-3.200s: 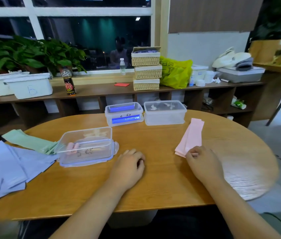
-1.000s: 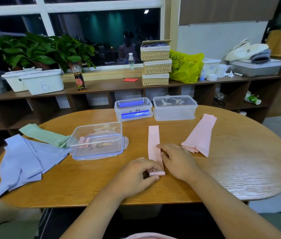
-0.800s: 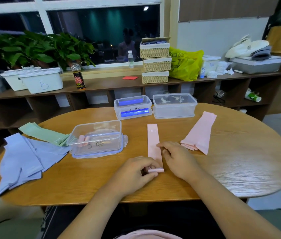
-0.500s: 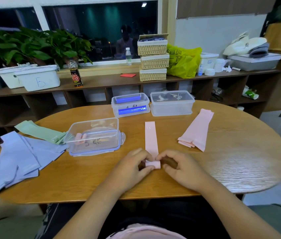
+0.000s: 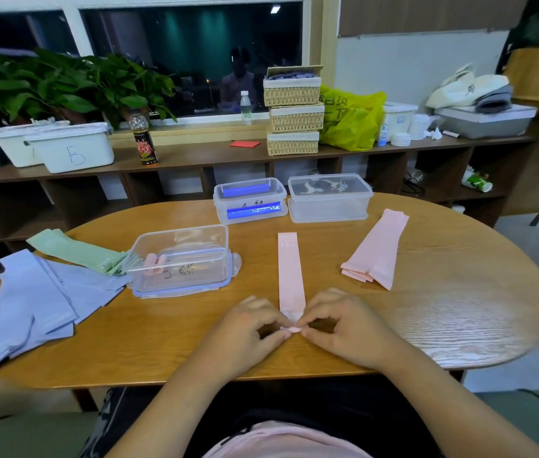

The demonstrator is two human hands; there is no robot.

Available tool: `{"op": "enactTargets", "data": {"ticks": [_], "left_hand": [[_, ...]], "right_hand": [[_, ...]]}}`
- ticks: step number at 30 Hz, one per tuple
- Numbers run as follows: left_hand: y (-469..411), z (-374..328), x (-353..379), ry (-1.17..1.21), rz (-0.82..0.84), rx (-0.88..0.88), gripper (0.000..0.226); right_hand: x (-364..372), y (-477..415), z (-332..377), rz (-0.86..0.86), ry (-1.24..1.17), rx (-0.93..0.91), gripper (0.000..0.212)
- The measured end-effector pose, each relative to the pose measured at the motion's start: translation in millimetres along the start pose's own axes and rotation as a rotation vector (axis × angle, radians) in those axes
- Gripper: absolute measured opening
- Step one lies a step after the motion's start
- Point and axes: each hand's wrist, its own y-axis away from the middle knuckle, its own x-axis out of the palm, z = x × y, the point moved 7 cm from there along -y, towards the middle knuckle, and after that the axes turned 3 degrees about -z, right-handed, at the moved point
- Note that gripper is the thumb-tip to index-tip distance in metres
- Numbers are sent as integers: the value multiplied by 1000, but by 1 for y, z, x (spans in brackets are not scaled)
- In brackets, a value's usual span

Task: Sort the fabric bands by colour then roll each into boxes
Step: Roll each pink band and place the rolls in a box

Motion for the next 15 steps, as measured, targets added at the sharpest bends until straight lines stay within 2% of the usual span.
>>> {"op": "enactTargets", "data": {"ticks": [15], "left_hand": [[-1, 0, 1, -52, 5, 16, 16]], "right_hand": [[-2, 3, 6, -26, 42, -14, 10]]}}
